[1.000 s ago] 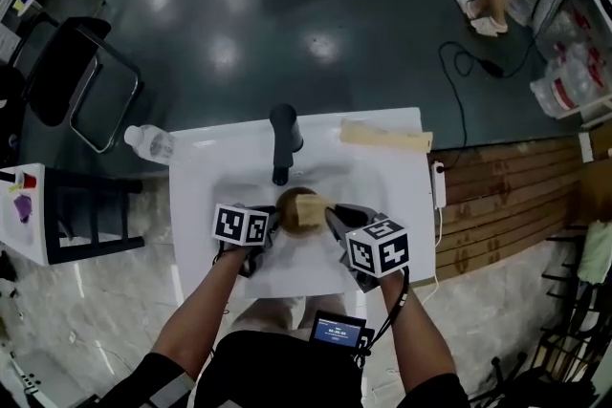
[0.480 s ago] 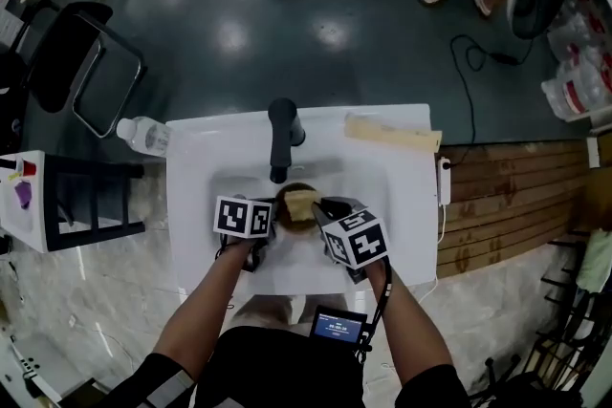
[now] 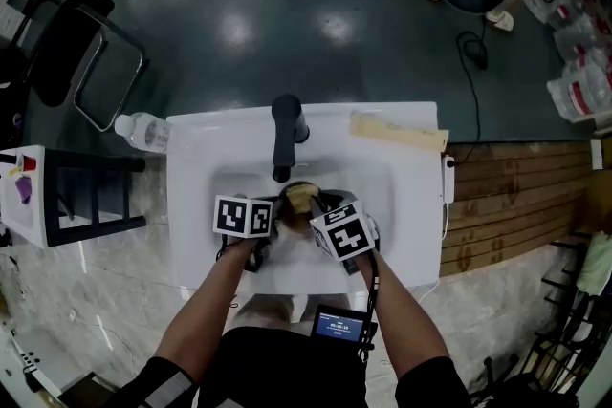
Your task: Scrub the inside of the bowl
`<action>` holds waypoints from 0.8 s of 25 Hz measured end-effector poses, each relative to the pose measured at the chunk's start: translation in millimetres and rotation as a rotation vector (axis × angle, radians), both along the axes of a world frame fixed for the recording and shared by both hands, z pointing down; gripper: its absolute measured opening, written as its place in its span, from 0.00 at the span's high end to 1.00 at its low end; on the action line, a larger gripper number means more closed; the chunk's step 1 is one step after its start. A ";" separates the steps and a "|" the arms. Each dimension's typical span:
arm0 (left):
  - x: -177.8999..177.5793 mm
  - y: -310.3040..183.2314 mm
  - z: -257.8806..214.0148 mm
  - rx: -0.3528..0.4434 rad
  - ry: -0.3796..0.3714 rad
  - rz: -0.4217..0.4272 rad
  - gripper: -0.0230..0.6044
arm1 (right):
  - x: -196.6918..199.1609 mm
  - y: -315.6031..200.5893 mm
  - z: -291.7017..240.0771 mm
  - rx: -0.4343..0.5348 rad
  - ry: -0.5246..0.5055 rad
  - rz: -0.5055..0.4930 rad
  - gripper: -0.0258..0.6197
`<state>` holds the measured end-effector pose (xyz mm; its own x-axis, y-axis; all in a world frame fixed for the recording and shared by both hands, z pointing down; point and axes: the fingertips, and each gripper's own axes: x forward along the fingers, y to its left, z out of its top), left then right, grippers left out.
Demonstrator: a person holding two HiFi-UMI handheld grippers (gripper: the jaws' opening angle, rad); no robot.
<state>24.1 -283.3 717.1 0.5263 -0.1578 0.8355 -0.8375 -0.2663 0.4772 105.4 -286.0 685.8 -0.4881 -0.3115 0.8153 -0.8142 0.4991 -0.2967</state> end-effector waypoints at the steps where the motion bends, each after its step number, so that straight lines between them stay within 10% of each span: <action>1: 0.3 0.3 0.1 -0.001 0.009 -0.002 0.94 | -1.0 -1.5 1.9 0.002 0.004 0.005 0.90; 20: 0.2 1.6 -2.5 0.006 0.046 0.018 0.94 | -23.6 -14.9 19.7 0.068 0.161 -0.100 0.90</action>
<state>24.4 -281.7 714.6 0.5673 -0.1531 0.8092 -0.8095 -0.2843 0.5137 81.9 -300.9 705.5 -0.3845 -0.3255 0.8638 -0.7939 0.5941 -0.1295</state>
